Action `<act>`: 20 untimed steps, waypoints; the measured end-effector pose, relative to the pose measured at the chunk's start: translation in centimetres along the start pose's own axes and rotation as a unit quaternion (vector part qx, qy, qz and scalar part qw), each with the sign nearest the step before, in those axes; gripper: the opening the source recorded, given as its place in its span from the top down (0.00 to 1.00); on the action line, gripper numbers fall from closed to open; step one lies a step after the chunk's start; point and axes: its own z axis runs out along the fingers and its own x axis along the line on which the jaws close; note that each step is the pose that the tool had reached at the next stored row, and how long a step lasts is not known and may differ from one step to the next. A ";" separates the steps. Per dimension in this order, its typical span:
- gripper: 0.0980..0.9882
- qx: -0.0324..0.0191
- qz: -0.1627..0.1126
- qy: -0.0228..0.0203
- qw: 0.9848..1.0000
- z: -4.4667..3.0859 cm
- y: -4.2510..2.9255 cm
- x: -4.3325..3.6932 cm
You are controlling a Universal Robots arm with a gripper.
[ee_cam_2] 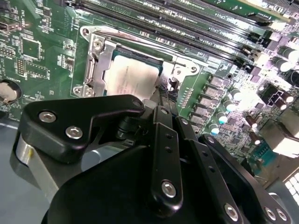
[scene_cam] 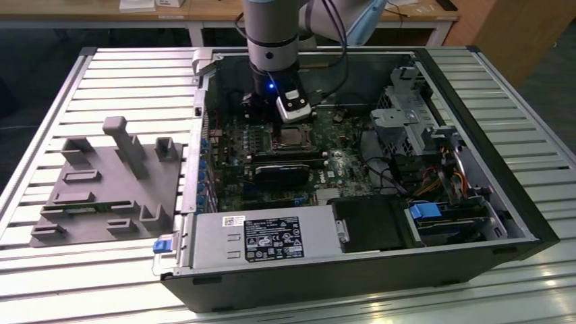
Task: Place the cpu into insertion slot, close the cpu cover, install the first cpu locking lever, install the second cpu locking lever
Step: 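Close the cpu cover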
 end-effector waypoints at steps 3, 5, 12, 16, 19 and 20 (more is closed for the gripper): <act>1.00 0.000 0.000 0.000 1.000 0.28 -0.04 0.12; 1.00 0.000 0.000 0.000 1.000 0.39 -0.06 0.19; 1.00 0.000 0.000 0.000 1.000 0.91 -0.12 0.33; 1.00 0.000 0.000 0.000 1.000 1.05 -0.14 0.35; 1.00 0.000 0.000 0.000 1.000 1.07 -0.13 0.35; 1.00 0.000 0.000 0.000 1.000 1.08 -0.13 0.35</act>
